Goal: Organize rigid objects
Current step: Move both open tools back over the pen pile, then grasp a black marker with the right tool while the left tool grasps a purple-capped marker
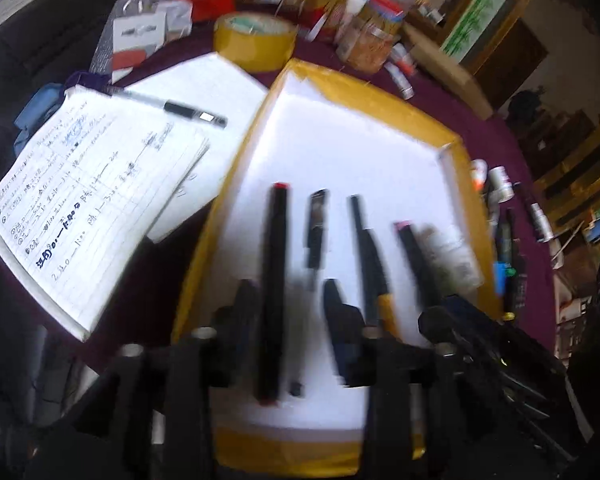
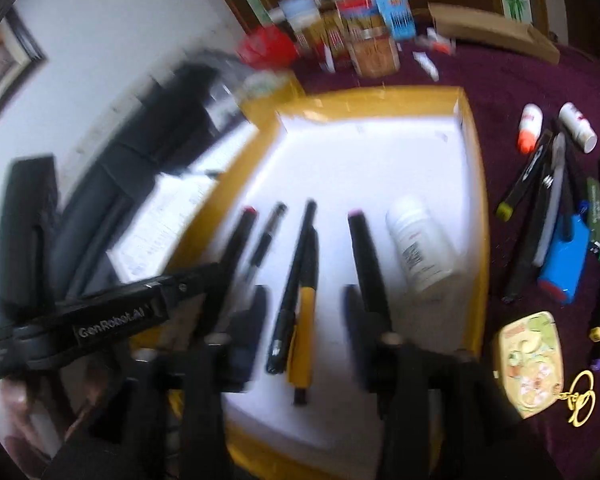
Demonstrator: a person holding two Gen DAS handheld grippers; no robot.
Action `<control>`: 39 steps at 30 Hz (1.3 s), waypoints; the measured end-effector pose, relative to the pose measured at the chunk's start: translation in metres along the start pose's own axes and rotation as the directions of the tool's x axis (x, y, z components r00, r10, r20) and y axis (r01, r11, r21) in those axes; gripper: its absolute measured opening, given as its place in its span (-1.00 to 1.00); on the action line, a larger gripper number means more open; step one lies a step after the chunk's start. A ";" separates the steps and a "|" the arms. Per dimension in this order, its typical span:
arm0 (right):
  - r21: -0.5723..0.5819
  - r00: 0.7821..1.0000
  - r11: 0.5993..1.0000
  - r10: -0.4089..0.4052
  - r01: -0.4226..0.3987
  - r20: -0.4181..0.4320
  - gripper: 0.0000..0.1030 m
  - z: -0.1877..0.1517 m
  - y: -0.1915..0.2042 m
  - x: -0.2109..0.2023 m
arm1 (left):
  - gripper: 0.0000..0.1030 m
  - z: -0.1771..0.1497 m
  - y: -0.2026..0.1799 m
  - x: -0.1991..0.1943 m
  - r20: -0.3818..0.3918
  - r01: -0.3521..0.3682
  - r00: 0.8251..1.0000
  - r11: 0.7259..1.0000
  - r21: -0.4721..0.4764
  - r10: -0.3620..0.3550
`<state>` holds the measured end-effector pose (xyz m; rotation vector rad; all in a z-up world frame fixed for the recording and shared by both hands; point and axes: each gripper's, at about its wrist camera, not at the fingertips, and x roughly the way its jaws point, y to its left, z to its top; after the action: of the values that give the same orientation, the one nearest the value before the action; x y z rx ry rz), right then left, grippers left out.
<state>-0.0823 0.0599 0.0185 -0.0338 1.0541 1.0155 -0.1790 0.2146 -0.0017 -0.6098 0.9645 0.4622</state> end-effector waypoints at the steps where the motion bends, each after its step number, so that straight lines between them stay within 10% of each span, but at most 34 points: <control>1: -0.001 1.000 1.000 0.022 -0.021 0.017 -0.17 -0.003 -0.003 -0.008 | 0.08 -0.005 -0.007 -0.009 0.033 0.015 0.999 1.000 0.009 -0.015; 8: 0.078 0.985 0.991 0.098 -0.109 0.141 -0.17 -0.025 -0.063 -0.078 | 0.09 -0.027 -0.081 -0.051 0.190 0.045 0.979 0.985 0.165 -0.076; 18: 0.376 0.972 0.919 -0.184 0.117 0.146 -0.29 -0.045 -0.187 -0.129 | 0.08 -0.052 -0.188 -0.021 0.053 0.161 0.979 0.904 0.396 -0.198; 31: 0.465 0.954 0.844 -0.301 0.266 0.001 -0.58 -0.021 -0.229 -0.092 | 0.08 -0.063 -0.204 -0.008 0.020 0.128 0.988 0.890 0.438 -0.152; 39: 0.357 0.857 0.790 -0.511 0.498 -0.065 -0.67 -0.001 -0.217 -0.076 | 0.08 -0.063 -0.216 -0.002 -0.022 0.160 0.986 0.879 0.450 -0.168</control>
<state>0.0615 -0.1159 -0.0182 0.0041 1.1072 0.3215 -0.0866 0.0125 0.0312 -0.2594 0.9532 0.0810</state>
